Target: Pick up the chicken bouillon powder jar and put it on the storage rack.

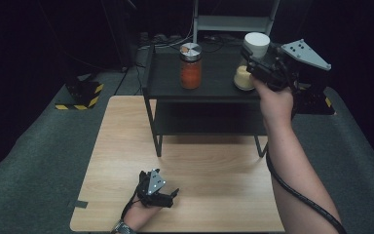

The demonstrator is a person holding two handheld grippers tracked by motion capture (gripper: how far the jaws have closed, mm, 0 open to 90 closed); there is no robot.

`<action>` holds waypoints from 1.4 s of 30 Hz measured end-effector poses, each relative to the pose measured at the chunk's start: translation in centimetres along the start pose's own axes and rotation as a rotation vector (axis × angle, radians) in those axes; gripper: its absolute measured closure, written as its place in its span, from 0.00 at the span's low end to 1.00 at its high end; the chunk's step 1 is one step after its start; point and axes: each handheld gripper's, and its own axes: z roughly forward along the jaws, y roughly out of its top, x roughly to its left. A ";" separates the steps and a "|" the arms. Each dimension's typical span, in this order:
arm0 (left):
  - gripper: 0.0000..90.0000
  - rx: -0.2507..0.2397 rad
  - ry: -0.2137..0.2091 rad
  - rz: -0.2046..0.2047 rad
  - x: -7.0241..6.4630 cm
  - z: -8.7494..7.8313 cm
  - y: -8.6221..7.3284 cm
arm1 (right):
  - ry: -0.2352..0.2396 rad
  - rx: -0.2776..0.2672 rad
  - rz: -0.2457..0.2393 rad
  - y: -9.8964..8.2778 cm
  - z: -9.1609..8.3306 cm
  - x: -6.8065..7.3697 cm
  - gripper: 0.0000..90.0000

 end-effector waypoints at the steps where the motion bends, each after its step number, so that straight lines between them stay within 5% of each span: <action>1: 0.01 0.000 0.000 0.001 0.0 0.0 0.0 | 0.000 0.000 0.000 0.0 0.0 0.0 0.36; 10: 0.01 0.001 0.001 0.007 -0.1 0.0 0.0 | -0.015 0.025 -0.003 1.0 0.0 0.5 0.31; 30: 0.01 0.003 -0.001 0.012 -0.1 0.0 0.1 | -0.046 0.055 -0.009 1.6 -0.7 1.0 0.00; 42: 0.01 0.001 -0.002 0.010 -0.1 0.0 0.0 | -0.028 0.066 -0.031 1.4 -1.6 1.3 0.00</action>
